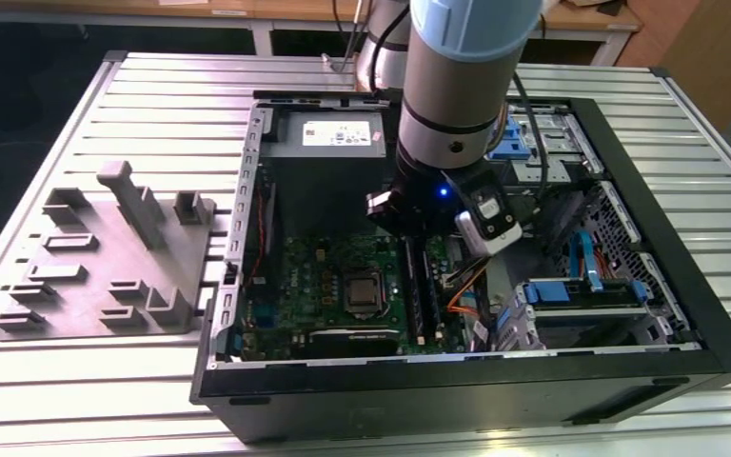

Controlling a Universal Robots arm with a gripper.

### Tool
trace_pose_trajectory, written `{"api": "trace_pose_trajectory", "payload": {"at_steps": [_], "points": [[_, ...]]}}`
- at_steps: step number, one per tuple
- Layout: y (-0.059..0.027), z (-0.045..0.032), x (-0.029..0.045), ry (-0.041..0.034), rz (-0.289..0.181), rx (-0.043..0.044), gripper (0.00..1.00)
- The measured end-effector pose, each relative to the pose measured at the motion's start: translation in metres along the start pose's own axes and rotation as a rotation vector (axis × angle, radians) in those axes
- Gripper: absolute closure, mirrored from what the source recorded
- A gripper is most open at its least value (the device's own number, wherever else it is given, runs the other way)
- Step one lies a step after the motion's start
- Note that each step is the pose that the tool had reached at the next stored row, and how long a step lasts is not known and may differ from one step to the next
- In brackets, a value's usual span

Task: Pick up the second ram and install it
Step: 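Press down the second ram until it locks into place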

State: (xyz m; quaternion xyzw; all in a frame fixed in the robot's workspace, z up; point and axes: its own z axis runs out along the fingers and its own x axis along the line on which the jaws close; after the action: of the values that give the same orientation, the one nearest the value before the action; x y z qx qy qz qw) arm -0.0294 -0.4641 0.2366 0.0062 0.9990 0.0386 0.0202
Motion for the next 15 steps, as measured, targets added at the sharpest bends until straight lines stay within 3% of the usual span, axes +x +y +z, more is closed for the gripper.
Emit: {"api": "trace_pose_trajectory", "payload": {"at_steps": [5,10,15], "points": [[0.011,0.0026,0.0023,-0.0001,0.0,0.0001,0.9],[0.0118,0.0098,0.0026,0.0,0.0,-0.0001,0.9],[0.0117,0.0116,0.0027,-0.0001,0.0,-0.0002,0.9]]}}
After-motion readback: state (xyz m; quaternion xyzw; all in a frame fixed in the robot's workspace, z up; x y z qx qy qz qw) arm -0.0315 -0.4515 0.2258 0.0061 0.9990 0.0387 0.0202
